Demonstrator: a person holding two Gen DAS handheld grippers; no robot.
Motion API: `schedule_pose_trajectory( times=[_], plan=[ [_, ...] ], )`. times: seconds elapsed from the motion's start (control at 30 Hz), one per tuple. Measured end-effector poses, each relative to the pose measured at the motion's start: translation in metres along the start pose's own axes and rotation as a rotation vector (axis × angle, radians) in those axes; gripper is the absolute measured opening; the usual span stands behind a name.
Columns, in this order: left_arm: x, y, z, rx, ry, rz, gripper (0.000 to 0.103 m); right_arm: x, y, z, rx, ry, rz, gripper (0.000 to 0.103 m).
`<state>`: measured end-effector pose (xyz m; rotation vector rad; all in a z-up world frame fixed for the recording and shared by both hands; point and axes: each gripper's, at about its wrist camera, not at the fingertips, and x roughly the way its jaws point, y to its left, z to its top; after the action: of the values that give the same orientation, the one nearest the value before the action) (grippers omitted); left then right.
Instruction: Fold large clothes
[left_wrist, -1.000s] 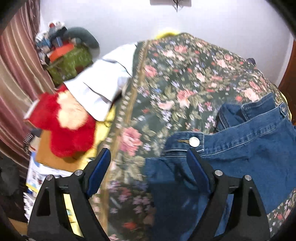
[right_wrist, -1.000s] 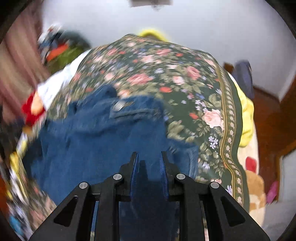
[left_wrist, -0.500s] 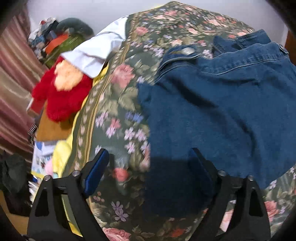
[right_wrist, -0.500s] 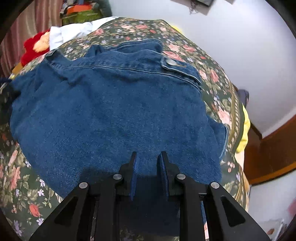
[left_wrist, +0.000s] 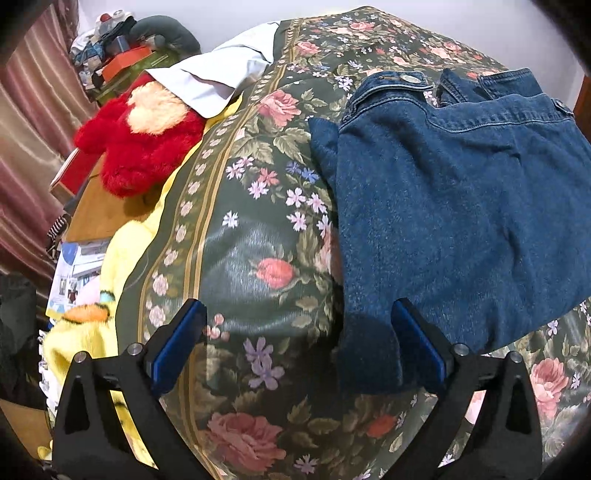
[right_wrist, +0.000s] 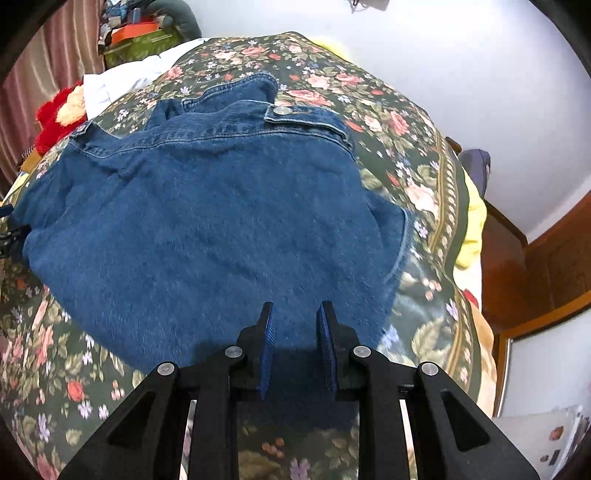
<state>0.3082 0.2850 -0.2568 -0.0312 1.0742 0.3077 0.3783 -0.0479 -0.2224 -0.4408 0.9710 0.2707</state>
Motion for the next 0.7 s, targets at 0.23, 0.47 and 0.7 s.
schedule_pose_trajectory(
  times=[0.23,0.47,0.7],
  plan=[
    [-0.002,0.002,-0.002,-0.020,0.006,0.000,0.103,-0.007,-0.025,-0.032,-0.001,-0.038,-0.243,0.101],
    [-0.018,0.005,-0.005,-0.066,0.006,0.024,0.102,-0.021,-0.048,-0.054,0.052,-0.020,-0.226,0.101],
    [-0.065,-0.001,-0.006,-0.081,-0.098,0.085,0.102,-0.062,-0.035,-0.044,0.086,-0.129,-0.148,0.101]
  ],
)
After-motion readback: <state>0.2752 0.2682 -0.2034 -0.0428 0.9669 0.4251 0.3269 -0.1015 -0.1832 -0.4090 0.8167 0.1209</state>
